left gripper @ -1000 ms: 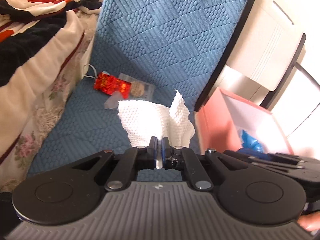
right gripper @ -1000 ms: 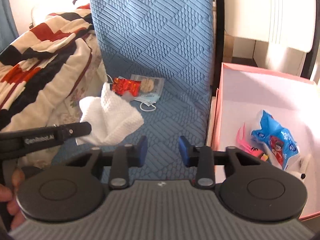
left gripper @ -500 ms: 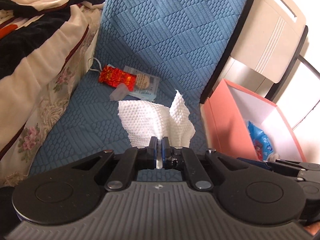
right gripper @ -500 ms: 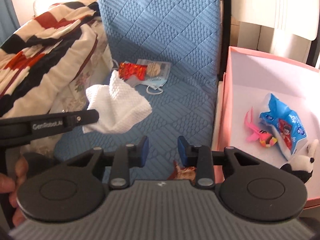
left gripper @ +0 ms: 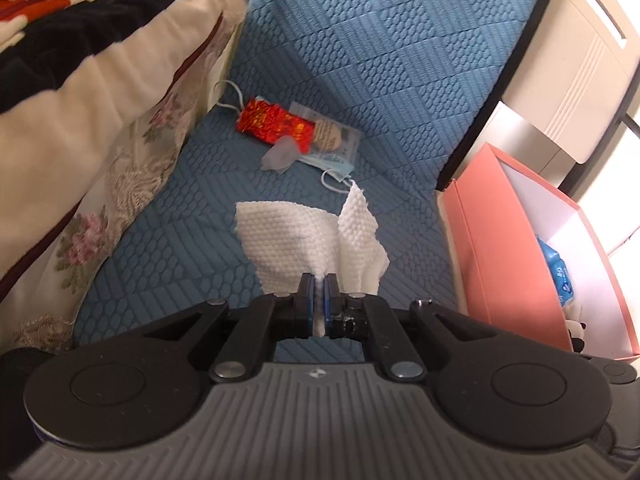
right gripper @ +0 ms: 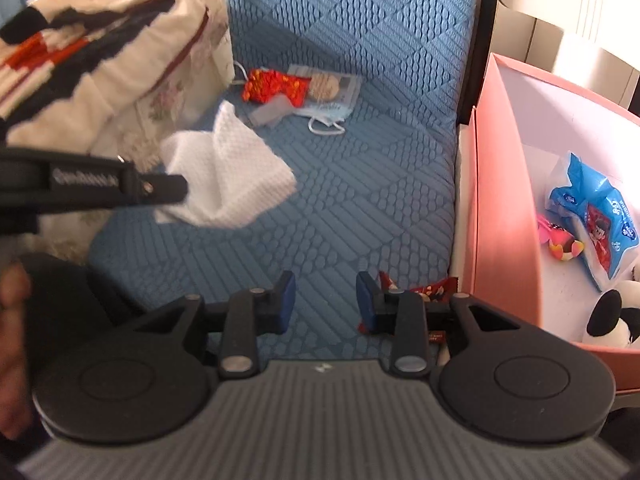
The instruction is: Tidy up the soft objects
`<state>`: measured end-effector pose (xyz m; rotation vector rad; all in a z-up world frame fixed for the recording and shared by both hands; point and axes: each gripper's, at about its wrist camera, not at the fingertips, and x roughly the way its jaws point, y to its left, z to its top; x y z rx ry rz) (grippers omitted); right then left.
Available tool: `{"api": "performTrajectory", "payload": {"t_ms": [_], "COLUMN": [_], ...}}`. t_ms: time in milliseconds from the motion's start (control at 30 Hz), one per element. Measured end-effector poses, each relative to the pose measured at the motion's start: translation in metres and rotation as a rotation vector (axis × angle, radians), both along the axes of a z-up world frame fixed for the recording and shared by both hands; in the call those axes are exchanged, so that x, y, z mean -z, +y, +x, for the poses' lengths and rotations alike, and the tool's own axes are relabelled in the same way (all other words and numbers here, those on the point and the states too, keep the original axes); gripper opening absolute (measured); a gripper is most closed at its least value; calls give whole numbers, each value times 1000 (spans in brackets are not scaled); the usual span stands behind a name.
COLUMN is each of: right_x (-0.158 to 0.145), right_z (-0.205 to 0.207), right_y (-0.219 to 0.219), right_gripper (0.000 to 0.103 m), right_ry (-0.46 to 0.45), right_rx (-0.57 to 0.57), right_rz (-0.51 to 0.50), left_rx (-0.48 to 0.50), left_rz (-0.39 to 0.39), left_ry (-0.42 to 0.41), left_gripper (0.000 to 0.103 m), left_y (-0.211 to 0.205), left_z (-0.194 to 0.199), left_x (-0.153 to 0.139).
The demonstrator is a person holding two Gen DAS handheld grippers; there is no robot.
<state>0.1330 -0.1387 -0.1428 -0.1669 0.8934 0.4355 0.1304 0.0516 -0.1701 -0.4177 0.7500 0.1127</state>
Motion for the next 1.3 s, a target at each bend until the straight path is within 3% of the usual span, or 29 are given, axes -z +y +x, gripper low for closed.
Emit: {"api": "performTrajectory", "payload": {"t_ms": [167,233,667,1033,1200,1267,1300], "right_x": [3,4,38,45,53,56,57], "right_z": [-4,-7,-7,10,16,16,16], "right_y": [11,11,-13,-8,-1,0,1], "right_gripper": [45,45,45,45,45,42,34], "right_ry": [-62,-38,131,95,73,60,52], "right_rx": [3,37,514,677,694,682,676], "right_rz": [-91,-74,66,80,-1,-14,-19], "left_rx": [-3,-2,5,-14,-19,-20,-20], "left_rz": [-7,-12,-39,-77,-91,-93,-95], "left_ry": [8,9,10,4,2,1,1], "left_gripper": [6,6,6,6,6,6,6], "left_y": [4,3,6,23,26,26,26], "left_z": [1,1,4,3,3,4,4], "left_x": [4,5,8,14,14,13,13]}}
